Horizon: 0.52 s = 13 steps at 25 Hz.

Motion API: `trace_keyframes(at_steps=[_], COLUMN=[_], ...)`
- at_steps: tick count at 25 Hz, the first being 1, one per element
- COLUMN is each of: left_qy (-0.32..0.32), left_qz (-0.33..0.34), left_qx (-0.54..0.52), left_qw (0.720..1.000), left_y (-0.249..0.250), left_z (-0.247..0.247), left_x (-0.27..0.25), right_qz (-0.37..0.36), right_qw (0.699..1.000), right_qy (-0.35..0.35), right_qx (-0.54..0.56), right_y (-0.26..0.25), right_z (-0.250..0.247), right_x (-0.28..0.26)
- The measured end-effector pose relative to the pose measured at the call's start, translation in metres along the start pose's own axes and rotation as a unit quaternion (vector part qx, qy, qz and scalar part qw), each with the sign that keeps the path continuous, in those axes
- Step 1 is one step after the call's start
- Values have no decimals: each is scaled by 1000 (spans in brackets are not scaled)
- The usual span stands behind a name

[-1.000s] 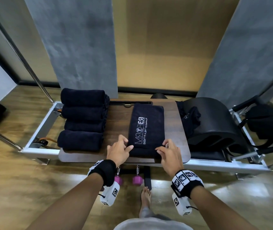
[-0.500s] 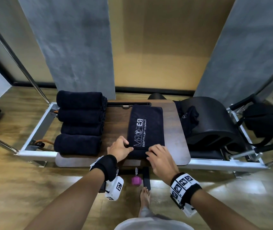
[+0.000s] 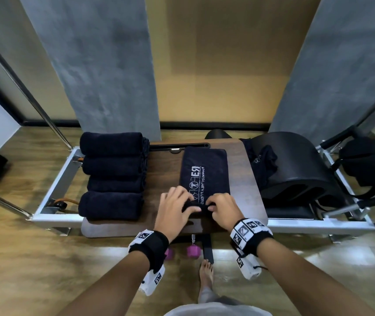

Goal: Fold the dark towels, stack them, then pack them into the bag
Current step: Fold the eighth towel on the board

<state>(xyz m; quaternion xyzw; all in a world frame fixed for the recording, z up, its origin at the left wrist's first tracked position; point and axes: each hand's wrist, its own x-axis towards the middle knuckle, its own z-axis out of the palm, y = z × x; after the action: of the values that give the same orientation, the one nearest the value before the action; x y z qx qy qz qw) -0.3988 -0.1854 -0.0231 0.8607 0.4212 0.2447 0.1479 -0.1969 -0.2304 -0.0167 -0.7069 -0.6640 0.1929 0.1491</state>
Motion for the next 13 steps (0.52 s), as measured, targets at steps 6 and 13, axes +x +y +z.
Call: trace_keyframes(at_steps=[6, 13], left_qy=[-112, -197], left_qz=[13, -71], left_qx=[70, 103], left_qw=[991, 972], left_y=[1, 1], left_z=[1, 11], left_x=[12, 54], right_qz=[55, -115], right_qw=[995, 987], right_qy=[-17, 63], right_qx=[86, -90], right_y=[3, 4], right_z=[-12, -3], right_x=[19, -4])
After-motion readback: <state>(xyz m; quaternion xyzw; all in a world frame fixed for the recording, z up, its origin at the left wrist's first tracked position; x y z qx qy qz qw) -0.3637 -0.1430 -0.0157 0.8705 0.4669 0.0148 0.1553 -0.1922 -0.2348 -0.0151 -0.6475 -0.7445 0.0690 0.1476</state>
